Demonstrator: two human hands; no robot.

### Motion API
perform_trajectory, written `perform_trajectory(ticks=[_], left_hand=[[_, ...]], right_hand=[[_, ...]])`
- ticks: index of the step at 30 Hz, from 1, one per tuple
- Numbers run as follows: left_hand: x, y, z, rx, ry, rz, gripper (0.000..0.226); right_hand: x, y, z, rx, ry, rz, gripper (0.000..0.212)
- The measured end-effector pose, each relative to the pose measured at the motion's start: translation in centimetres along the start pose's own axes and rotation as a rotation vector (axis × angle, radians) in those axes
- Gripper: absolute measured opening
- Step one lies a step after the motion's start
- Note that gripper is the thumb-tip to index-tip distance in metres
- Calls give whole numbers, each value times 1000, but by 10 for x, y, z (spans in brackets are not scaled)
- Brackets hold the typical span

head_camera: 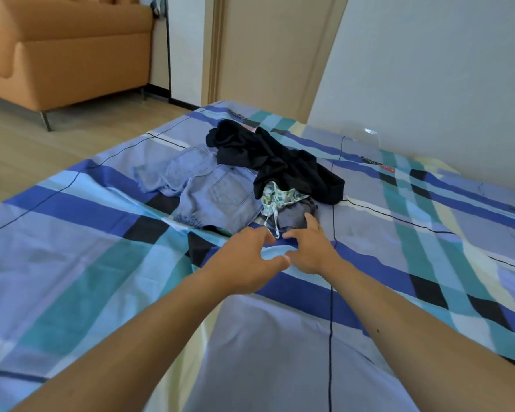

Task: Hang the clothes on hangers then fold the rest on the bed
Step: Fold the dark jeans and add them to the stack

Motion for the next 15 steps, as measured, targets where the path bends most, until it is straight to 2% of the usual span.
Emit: perform_trajectory(ticks=[2, 3, 6, 9, 11, 13, 15], left_hand=[[-2, -4, -3, -21, 4, -2, 46], [-3, -5, -4, -28, 7, -6, 46], [-5, -6, -7, -37, 29, -11, 48], [-3, -7, -9, -36, 25, -6, 56], [2, -7, -10, -2, -10, -12, 60], [14, -5, -8, 70, -74, 15, 68], [35, -6, -4, 129, -183, 53, 89]], right_hand=[[3, 1, -12, 19, -14, 27, 58], [2, 7, -14, 58, -13, 6, 55], [2, 45, -2, 238, 16, -142, 38], [15, 93, 31, 335, 1, -308, 39], [24, 125, 60, 401, 15, -426, 31], [35, 156, 93, 453, 32, -564, 16], [47, 176, 127, 434, 33, -727, 12]])
Point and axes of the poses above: each hand's wrist, its own z-axis away from the middle knuckle, its own y-axis out of the back of the hand, x = y × z, the point moved 9 cm from there along -z, towards the middle knuckle, and after that the axes turned 9 degrees about -y, right-handed, at the moved point
